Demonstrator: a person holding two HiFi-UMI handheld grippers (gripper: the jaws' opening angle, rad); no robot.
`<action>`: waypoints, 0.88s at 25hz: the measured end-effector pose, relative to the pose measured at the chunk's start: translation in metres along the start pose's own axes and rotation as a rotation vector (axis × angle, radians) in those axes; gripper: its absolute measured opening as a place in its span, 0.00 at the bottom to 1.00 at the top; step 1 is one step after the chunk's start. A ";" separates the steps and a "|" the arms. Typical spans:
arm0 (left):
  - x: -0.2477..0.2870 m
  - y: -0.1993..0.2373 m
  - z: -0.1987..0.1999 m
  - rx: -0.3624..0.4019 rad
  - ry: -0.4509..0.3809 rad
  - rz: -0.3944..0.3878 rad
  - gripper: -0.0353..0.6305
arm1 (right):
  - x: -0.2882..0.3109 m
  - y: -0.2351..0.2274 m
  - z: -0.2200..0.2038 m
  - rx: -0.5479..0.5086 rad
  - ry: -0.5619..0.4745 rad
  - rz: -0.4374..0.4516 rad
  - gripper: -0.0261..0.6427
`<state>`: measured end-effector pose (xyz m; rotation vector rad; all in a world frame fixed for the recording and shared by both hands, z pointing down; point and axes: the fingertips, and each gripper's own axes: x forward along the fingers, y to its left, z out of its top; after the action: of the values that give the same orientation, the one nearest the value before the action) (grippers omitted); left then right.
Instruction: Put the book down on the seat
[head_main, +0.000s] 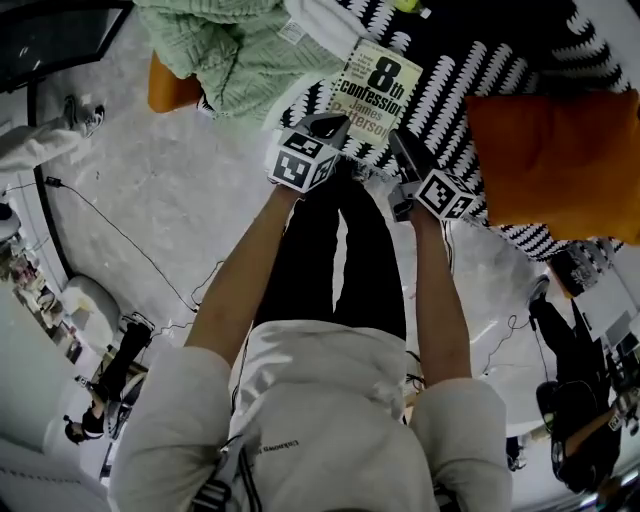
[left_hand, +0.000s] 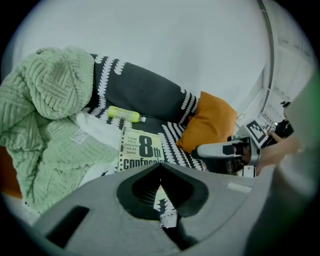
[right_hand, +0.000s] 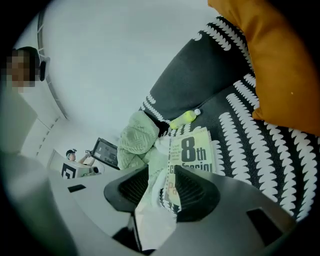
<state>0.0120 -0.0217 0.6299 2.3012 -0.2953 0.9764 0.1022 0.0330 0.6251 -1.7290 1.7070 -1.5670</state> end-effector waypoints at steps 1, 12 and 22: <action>-0.007 -0.006 0.001 0.001 0.000 -0.001 0.06 | -0.005 0.005 0.002 -0.007 0.000 -0.006 0.28; -0.074 -0.037 0.015 0.016 -0.034 0.043 0.06 | -0.044 0.074 0.011 -0.138 -0.008 -0.020 0.28; -0.113 -0.067 0.015 0.060 0.014 0.066 0.06 | -0.060 0.104 0.000 -0.446 0.211 -0.125 0.28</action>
<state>-0.0308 0.0179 0.5116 2.3510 -0.3423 1.0462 0.0595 0.0529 0.5147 -1.9607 2.2306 -1.5527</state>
